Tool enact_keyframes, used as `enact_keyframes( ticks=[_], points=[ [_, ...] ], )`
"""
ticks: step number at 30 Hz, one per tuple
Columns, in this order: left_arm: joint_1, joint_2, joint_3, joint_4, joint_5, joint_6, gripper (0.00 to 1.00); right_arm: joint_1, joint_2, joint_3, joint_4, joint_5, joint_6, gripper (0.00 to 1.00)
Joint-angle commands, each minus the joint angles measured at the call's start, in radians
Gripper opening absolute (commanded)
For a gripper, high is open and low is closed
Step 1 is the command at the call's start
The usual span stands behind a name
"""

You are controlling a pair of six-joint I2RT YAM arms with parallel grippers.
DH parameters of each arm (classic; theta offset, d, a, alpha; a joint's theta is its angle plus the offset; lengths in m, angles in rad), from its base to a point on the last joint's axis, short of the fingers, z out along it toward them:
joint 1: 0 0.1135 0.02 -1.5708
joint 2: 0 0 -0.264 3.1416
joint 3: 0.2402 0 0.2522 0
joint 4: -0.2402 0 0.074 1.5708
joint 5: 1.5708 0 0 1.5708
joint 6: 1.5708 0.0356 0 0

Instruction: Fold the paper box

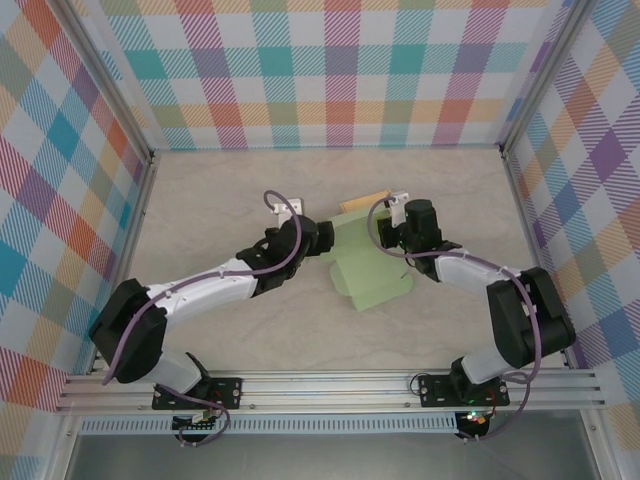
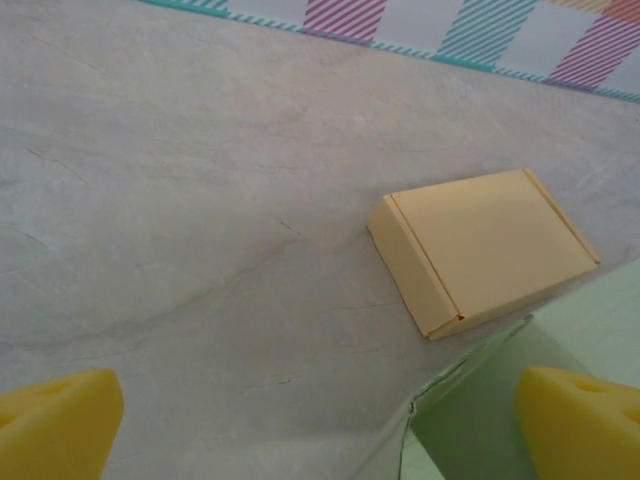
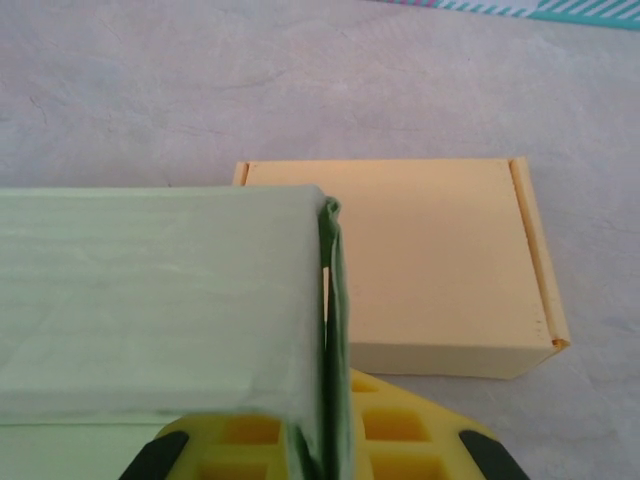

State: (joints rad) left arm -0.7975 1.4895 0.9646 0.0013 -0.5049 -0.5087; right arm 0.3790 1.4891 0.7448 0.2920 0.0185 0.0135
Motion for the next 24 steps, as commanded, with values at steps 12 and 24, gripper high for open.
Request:
enact_keyframes(
  ticks=[12, 24],
  points=[
    [-0.007, 0.131, 0.064, 0.115, 0.082, -0.026, 1.00, -0.017, -0.092, -0.074, 0.042, 0.022, -0.016, 0.00],
    [-0.067, 0.184, 0.019, 0.304, 0.139, -0.090, 1.00, -0.025, -0.124, -0.109, 0.074, 0.047, 0.000, 0.00]
  ],
)
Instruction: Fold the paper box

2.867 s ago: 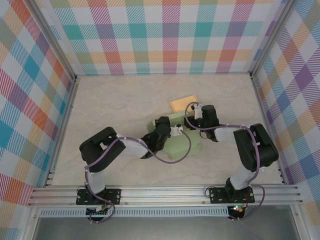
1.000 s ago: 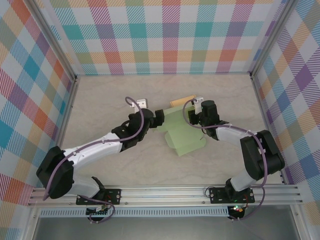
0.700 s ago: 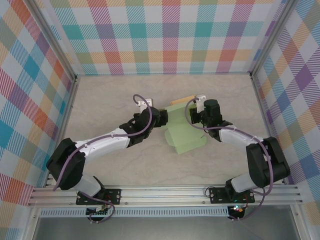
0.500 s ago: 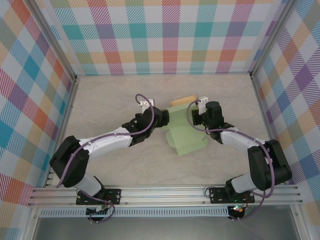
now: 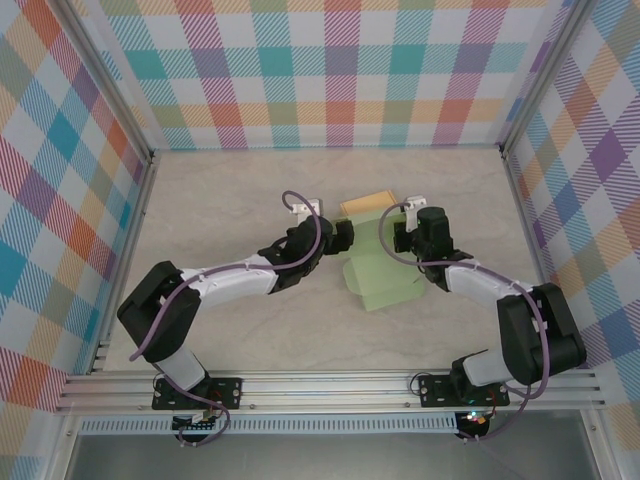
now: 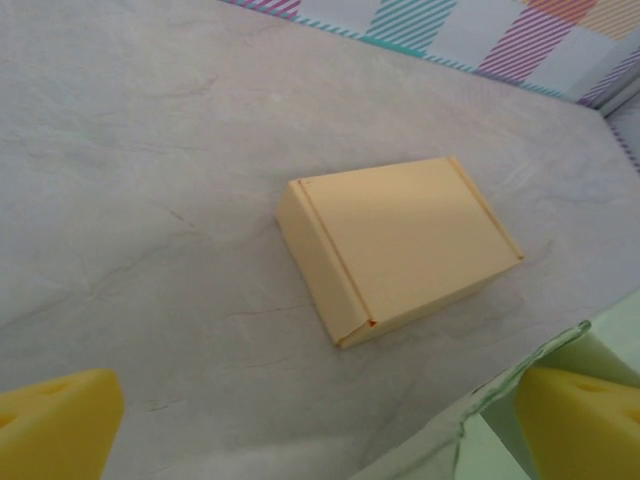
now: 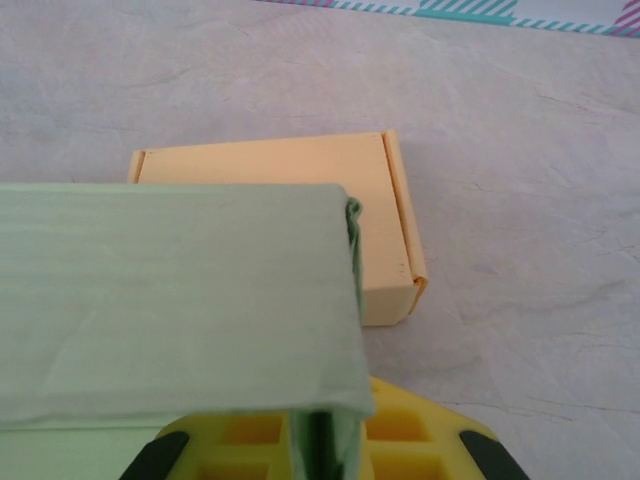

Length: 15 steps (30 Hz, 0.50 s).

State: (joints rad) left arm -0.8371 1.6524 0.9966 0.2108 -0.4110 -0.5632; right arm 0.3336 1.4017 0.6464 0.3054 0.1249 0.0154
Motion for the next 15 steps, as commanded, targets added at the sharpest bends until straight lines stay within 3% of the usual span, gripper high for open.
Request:
enact_keyframes(
  ticks=[1, 9, 15],
  points=[
    [-0.032, 0.018, -0.023, 0.094, 0.036, -0.044, 1.00, 0.022, -0.038, -0.014, 0.063, -0.059, 0.001, 0.00],
    [-0.083, -0.125, -0.160, 0.042, -0.113, -0.080, 1.00, 0.019, -0.045, -0.024, 0.072, -0.046, 0.004, 0.00],
    [-0.127, -0.244, -0.275, -0.016, -0.152, -0.165, 1.00, 0.019, -0.048, -0.025, 0.075, -0.056, 0.000, 0.00]
  ],
)
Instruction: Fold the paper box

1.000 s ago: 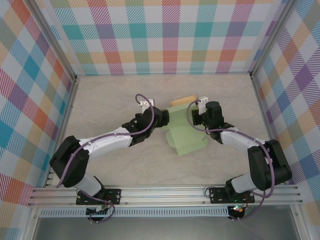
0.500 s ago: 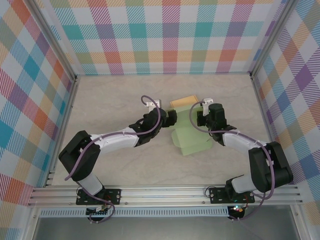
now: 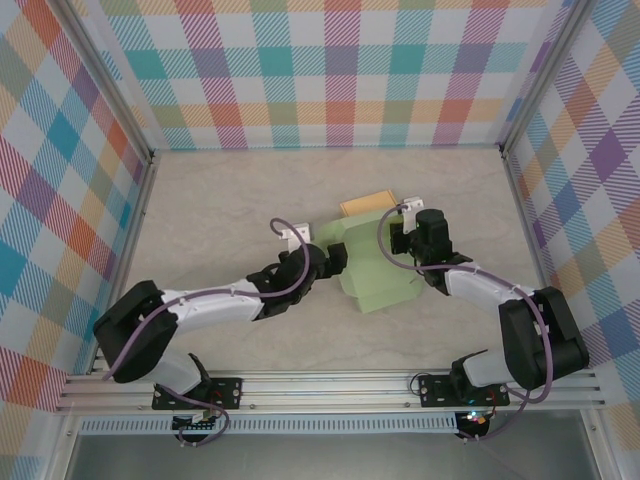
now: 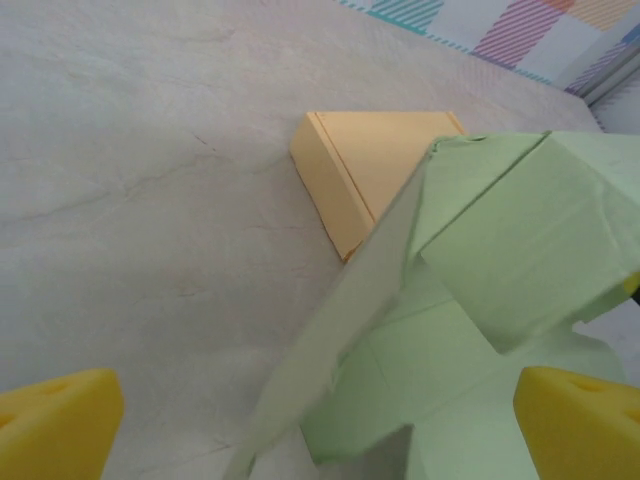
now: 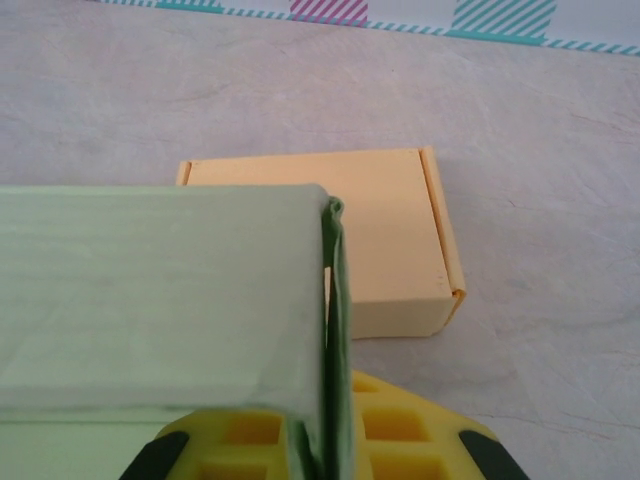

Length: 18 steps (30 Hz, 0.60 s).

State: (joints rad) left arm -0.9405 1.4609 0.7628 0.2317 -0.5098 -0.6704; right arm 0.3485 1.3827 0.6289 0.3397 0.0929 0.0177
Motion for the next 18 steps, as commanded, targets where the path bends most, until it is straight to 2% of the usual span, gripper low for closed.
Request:
enact_keyframes(
  ticks=[1, 6, 10, 12, 18],
  points=[
    [-0.036, -0.070, -0.059, -0.045, -0.063, -0.069, 1.00, 0.005, -0.030, -0.008, 0.042, -0.023, -0.002, 0.00],
    [-0.083, -0.147, -0.142, -0.058, -0.094, -0.126, 0.97, 0.004, -0.034, -0.015, 0.048, -0.024, -0.002, 0.00],
    [-0.110, -0.174, -0.202, 0.018, -0.065, -0.151, 0.81, 0.004, -0.038, -0.020, 0.060, -0.025, 0.000, 0.00],
    [-0.120, -0.158, -0.211, 0.081, -0.031, -0.151, 0.76, 0.003, -0.040, -0.025, 0.067, -0.028, 0.003, 0.00],
    [-0.122, -0.024, -0.122, 0.206, 0.091, -0.111, 0.74, 0.003, -0.036, -0.027, 0.079, -0.042, 0.001, 0.00]
  ],
)
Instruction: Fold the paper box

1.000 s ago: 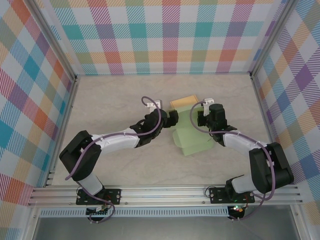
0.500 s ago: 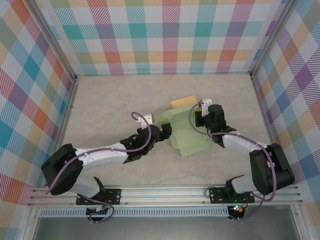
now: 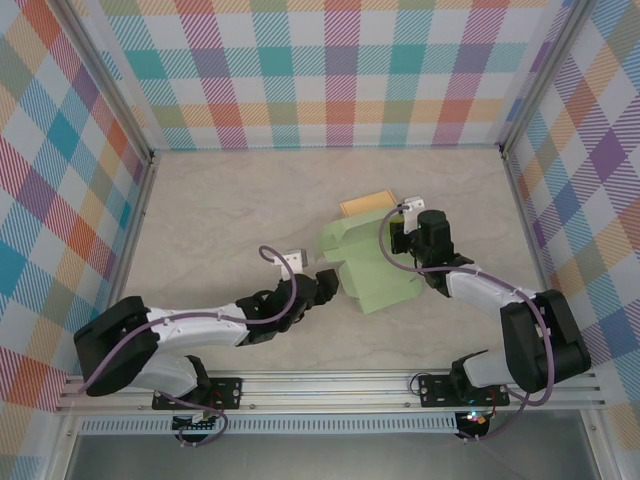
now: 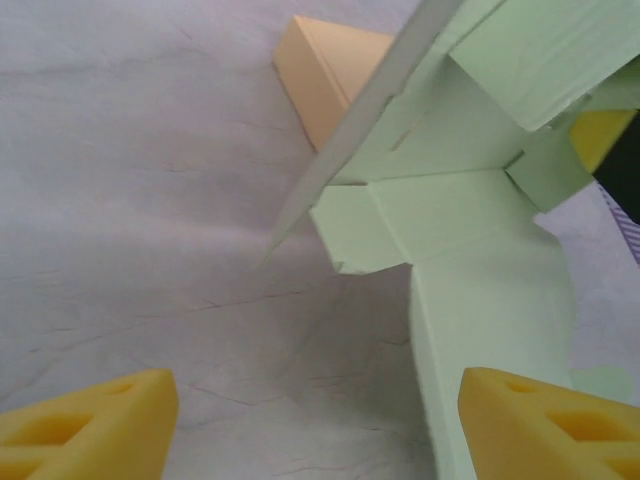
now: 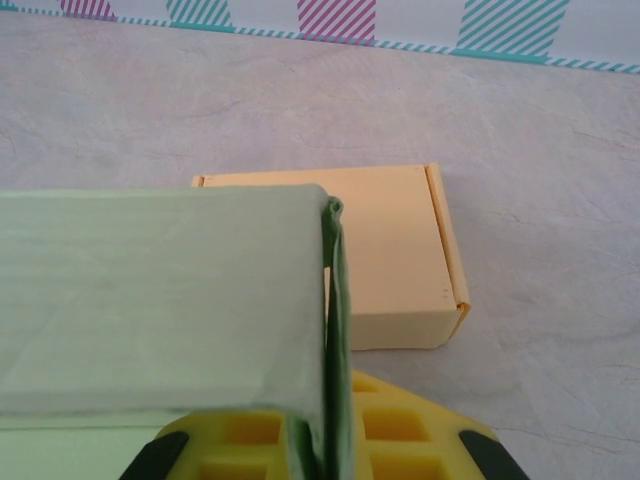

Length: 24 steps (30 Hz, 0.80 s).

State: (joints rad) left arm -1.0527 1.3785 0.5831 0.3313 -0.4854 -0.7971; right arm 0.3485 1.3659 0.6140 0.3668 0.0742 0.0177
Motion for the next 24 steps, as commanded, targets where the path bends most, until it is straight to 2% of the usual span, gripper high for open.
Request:
enact_keyframes(
  ticks=[1, 5, 8, 15, 20, 24],
  points=[
    [-0.011, 0.079, 0.078, 0.106, 0.071, 0.024, 0.74, 0.004, -0.019, -0.013, 0.053, -0.024, 0.001, 0.00],
    [-0.006, 0.137, 0.154, 0.099, 0.059, 0.058, 0.73, 0.004, -0.021, -0.017, 0.058, -0.021, 0.002, 0.00],
    [0.008, 0.169, 0.199, 0.043, 0.024, 0.036, 0.74, 0.004, -0.024, -0.018, 0.058, -0.021, 0.002, 0.00],
    [0.031, 0.209, 0.242, -0.011, 0.042, -0.012, 0.75, 0.004, -0.026, -0.022, 0.062, -0.022, 0.002, 0.00],
    [0.025, 0.192, 0.233, -0.021, 0.050, -0.010, 0.76, 0.004, -0.025, -0.021, 0.062, -0.022, 0.002, 0.00],
    [0.009, 0.140, 0.215, -0.097, 0.025, -0.032, 0.78, 0.004, -0.025, -0.019, 0.060, -0.021, 0.002, 0.00]
  ],
)
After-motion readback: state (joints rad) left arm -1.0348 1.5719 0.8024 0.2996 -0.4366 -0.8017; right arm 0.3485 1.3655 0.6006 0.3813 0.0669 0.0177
